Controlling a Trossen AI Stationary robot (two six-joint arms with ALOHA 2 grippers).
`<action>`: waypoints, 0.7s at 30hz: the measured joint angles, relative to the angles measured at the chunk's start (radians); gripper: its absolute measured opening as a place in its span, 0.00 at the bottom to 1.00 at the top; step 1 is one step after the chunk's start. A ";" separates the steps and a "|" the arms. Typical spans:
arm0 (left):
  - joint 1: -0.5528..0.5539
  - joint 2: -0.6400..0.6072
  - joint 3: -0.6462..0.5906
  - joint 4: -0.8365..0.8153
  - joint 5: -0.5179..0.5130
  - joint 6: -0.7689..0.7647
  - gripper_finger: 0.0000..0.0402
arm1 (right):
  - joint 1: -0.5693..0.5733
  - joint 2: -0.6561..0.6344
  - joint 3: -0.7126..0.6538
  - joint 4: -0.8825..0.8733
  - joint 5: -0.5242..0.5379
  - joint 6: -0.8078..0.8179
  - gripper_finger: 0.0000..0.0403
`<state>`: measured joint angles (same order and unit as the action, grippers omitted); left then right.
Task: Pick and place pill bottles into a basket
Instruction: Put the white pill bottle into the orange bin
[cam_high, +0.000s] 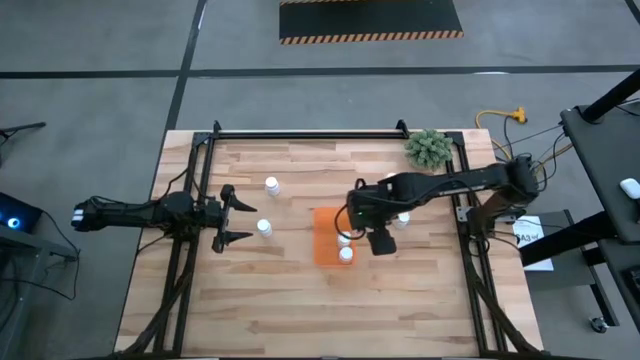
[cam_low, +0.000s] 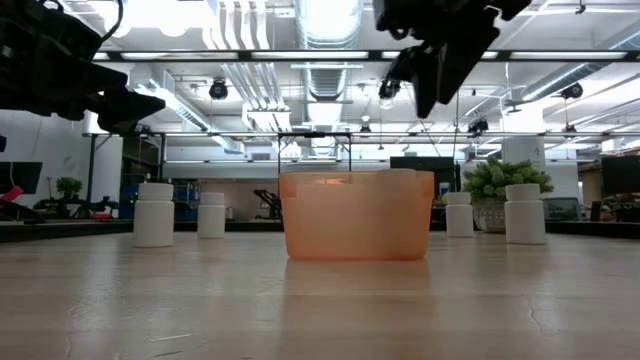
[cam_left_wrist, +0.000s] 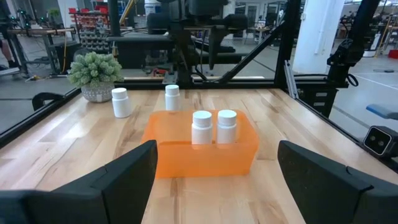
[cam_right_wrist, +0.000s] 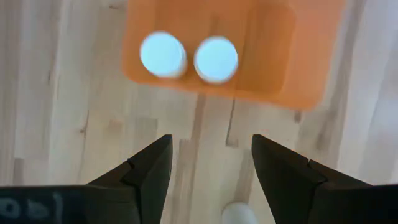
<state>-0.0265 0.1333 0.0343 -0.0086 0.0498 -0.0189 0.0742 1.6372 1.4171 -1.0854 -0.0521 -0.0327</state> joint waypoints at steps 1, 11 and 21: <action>0.000 0.000 0.000 0.000 0.000 0.000 0.78 | 0.000 -0.021 -0.021 0.001 0.000 0.020 0.52; 0.000 0.003 0.000 0.000 0.000 0.000 0.78 | -0.005 -0.223 -0.200 -0.007 0.175 0.305 0.52; 0.000 0.003 0.000 0.000 0.000 0.000 0.78 | -0.027 -0.299 -0.276 -0.025 0.186 0.588 0.52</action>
<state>-0.0268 0.1364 0.0345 -0.0087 0.0498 -0.0189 0.0473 1.3381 1.1414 -1.1102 0.1337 0.5550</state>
